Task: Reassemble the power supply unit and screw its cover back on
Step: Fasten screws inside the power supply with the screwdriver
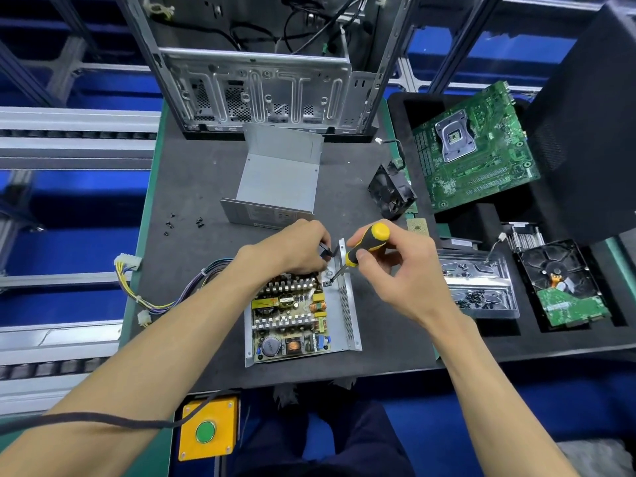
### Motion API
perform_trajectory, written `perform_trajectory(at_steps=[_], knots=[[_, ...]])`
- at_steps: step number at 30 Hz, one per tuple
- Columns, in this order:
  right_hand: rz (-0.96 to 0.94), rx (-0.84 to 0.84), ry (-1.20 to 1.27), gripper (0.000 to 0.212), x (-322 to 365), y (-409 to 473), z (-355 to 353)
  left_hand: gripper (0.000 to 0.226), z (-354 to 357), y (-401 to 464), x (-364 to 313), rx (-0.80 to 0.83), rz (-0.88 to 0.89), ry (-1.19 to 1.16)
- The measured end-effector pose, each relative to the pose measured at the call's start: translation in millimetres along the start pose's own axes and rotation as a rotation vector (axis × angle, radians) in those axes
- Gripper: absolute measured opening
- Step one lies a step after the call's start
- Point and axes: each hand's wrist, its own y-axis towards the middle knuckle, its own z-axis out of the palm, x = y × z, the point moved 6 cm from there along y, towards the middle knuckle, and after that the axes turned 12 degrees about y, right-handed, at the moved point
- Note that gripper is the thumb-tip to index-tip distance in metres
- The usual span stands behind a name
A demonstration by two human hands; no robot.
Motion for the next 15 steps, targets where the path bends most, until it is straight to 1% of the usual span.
perform_trajectory(at_steps=[5,9,12,15], knots=[[-0.014,0.010,-0.026,0.012,0.3,-2.6,1.4,0.014,-0.2,-1.6,-1.4,0.025,0.011,0.030],[-0.023,0.017,-0.043,0.012,-1.0,-4.6,2.0,0.018,-0.1,-3.5,-1.3,0.035,0.025,0.021],[-0.031,0.021,-0.050,0.011,-1.3,-5.4,3.8,0.012,0.7,-4.5,-1.7,0.048,0.013,0.013],[-0.038,0.028,-0.065,0.012,-2.2,-5.2,5.9,0.017,0.2,-3.8,-2.1,0.045,0.009,-0.013]])
